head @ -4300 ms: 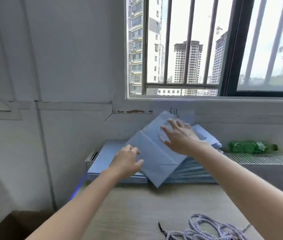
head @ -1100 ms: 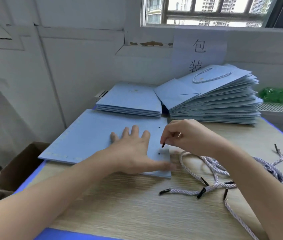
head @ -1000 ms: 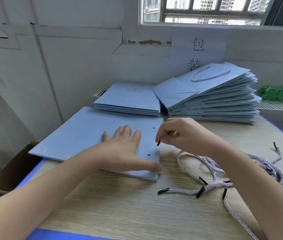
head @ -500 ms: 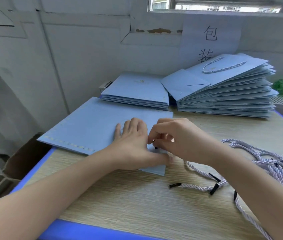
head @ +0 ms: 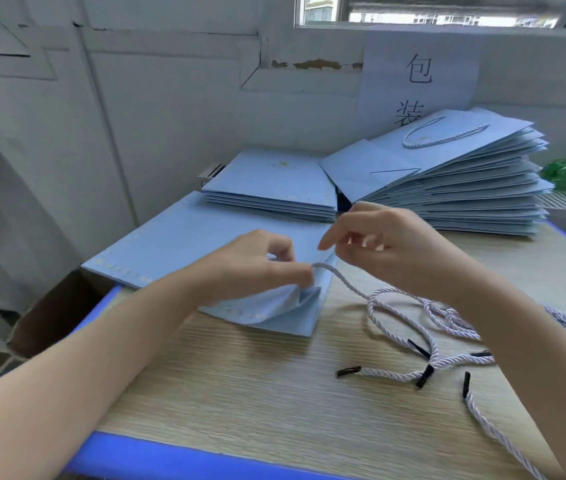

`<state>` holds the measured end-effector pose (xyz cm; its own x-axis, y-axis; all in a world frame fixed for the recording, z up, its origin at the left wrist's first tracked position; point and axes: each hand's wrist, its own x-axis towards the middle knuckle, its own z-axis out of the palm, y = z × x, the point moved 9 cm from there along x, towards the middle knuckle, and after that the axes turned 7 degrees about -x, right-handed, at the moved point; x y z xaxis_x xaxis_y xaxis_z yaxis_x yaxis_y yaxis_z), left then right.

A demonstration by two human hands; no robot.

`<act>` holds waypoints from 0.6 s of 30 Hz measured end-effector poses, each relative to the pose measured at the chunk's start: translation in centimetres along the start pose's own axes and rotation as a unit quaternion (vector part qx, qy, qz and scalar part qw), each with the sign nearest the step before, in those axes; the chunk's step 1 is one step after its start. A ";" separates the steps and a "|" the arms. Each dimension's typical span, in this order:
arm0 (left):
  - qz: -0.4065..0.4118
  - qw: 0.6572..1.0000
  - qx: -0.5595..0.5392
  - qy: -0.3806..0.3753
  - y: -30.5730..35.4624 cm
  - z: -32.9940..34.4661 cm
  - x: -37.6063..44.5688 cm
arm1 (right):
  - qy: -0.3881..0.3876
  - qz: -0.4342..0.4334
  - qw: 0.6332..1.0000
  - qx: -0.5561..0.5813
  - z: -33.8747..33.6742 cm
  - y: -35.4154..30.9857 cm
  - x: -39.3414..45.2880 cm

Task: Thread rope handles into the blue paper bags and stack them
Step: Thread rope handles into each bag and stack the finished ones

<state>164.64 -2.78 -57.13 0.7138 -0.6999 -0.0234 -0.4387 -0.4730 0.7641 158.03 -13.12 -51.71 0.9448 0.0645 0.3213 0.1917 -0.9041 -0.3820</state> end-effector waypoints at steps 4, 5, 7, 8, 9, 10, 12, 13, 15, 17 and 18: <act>-0.012 0.999 -0.037 -0.029 -0.5 -0.6 0.0 | -0.059 0.040 0.996 0.056 0.7 -0.2 -0.4; -0.011 0.999 -0.042 -0.032 -0.5 -0.6 0.0 | -0.078 0.043 0.995 0.048 1.4 -0.5 -0.5; -0.010 0.998 -0.046 -0.033 -0.5 -0.6 0.2 | -0.096 0.051 0.994 0.020 2.5 -0.7 -0.6; -0.010 0.998 -0.045 -0.032 -0.5 -0.7 0.2 | -0.104 0.060 0.993 0.012 3.1 -0.6 -0.6; -0.010 0.998 -0.044 -0.033 -0.6 -0.7 0.2 | -0.113 0.074 0.991 0.013 3.7 -0.4 -0.6; -0.010 0.998 -0.042 -0.034 -0.6 -0.6 0.2 | -0.122 0.094 0.988 0.032 4.3 -0.1 -0.7; -0.001 0.999 -0.027 -0.030 -0.3 -0.6 0.2 | -0.128 0.138 0.975 0.117 5.2 0.5 -0.8; 0.004 1.000 -0.016 -0.023 -0.3 -0.6 0.2 | -0.129 0.155 0.967 0.157 5.5 0.7 -0.8; 0.017 1.000 0.006 -0.018 -0.1 -0.4 0.1 | -0.132 0.176 0.957 0.189 6.1 0.8 -0.9; 0.023 0.998 0.044 -0.045 -0.3 0.3 0.1 | -0.131 0.186 0.954 0.195 6.1 1.0 -0.9; 0.023 0.995 0.073 -0.062 -0.5 0.6 0.1 | -0.129 0.186 0.956 0.187 5.8 1.2 -0.8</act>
<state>164.62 -2.94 -57.90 0.6227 -0.7786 -0.0775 -0.5495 -0.5056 0.6652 159.02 -11.81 -57.47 0.9908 -0.0871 -0.1033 -0.1350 -0.6738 -0.7265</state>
